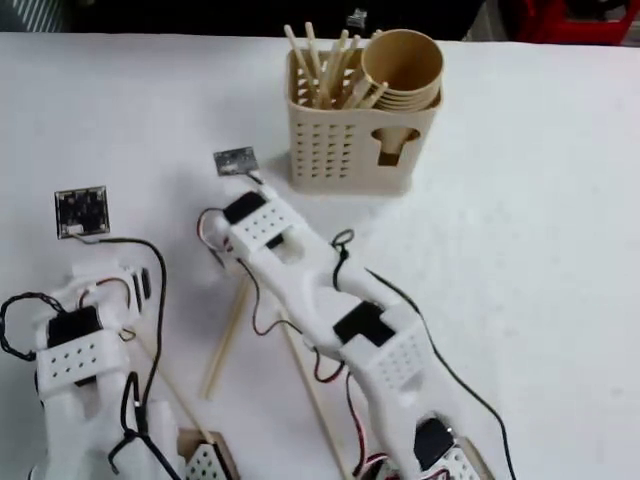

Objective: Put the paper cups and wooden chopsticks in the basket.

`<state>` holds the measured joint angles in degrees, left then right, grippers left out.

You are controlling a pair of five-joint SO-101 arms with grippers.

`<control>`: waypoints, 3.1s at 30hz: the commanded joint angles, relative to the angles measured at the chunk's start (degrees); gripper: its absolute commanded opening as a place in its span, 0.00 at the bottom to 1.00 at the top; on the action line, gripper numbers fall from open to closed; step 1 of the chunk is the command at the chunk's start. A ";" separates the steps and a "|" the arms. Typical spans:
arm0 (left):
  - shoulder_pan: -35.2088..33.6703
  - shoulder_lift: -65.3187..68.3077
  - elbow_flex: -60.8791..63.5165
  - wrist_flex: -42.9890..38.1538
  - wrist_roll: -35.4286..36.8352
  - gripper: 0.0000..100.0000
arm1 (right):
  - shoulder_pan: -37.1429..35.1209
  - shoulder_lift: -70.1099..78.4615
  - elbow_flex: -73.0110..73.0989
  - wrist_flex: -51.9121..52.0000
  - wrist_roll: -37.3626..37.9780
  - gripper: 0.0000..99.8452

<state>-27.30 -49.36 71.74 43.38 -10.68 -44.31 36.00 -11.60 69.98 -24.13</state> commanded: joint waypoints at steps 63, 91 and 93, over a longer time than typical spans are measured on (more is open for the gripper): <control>-0.48 -1.10 -0.09 -1.23 -0.53 0.19 | 20.00 -52.18 -4.13 -33.36 21.63 0.02; -0.48 -1.10 -0.09 -1.23 -0.53 0.19 | 23.52 -37.85 -4.13 -39.69 28.57 0.21; -0.48 -1.10 -0.09 -1.23 -0.53 0.19 | 22.02 -41.27 -4.31 -33.01 28.66 0.21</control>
<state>-27.30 -49.36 72.09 43.38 -10.68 -20.13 1.71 -15.03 29.19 4.00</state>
